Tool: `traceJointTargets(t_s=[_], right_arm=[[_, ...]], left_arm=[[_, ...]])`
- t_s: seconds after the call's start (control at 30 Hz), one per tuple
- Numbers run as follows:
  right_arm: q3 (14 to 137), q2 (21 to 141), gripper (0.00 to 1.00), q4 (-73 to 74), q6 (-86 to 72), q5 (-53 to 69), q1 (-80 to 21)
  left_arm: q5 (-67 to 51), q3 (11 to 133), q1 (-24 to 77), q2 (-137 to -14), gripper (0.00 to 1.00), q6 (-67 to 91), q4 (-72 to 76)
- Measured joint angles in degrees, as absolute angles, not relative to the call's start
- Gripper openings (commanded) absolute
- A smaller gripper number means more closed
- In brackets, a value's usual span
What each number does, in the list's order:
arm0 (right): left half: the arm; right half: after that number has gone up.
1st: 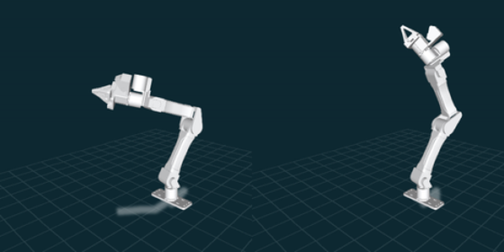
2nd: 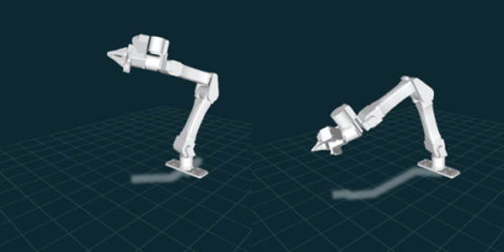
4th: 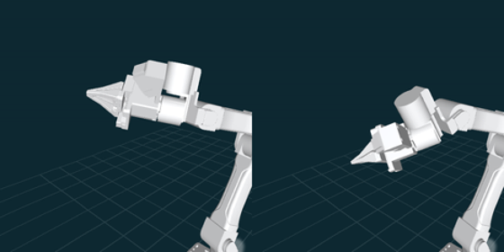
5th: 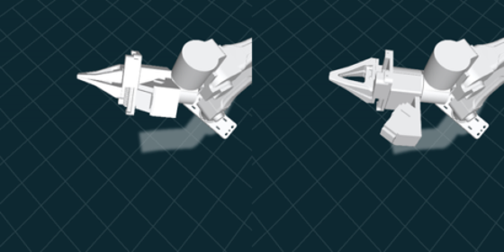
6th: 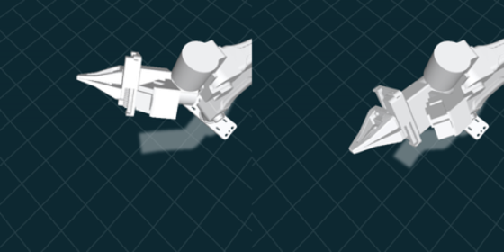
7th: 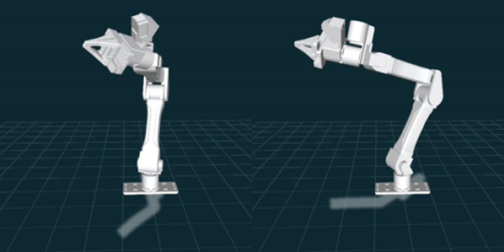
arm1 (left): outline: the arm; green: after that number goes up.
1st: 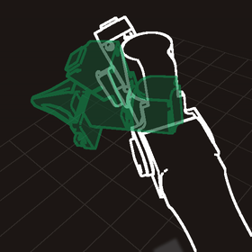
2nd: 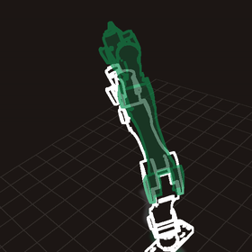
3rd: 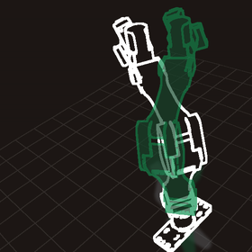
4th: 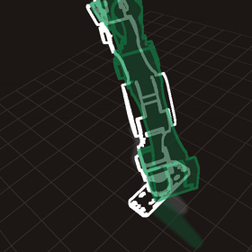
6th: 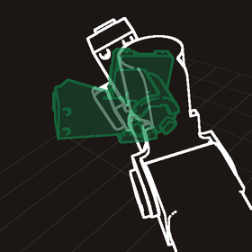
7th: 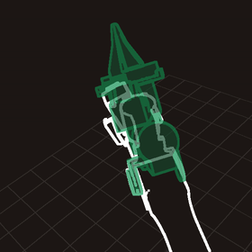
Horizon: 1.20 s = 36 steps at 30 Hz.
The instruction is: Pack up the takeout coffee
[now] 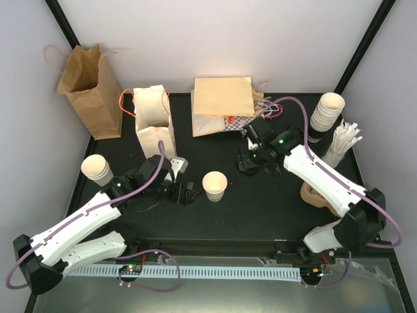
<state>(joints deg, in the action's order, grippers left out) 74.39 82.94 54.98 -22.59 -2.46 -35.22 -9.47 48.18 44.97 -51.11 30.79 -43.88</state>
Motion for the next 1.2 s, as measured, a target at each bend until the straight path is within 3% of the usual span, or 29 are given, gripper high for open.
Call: traceJointTargets(t_s=[0.53,0.67,1.2], right_arm=[[70.57,78.72,0.74,53.56,-21.28,1.5,-49.76],[70.57,79.46,0.74,52.99,-20.64,0.99,-51.51],[75.88,90.13,0.74,51.35,-18.06,-5.37,-56.03]], left_arm=[[-13.21,44.34,38.02,-50.33,0.99,33.47,-36.45],[-16.45,42.26,34.81,-49.84,0.94,33.74,-34.37],[-27.97,38.17,26.39,-50.72,0.87,34.68,-29.43]])
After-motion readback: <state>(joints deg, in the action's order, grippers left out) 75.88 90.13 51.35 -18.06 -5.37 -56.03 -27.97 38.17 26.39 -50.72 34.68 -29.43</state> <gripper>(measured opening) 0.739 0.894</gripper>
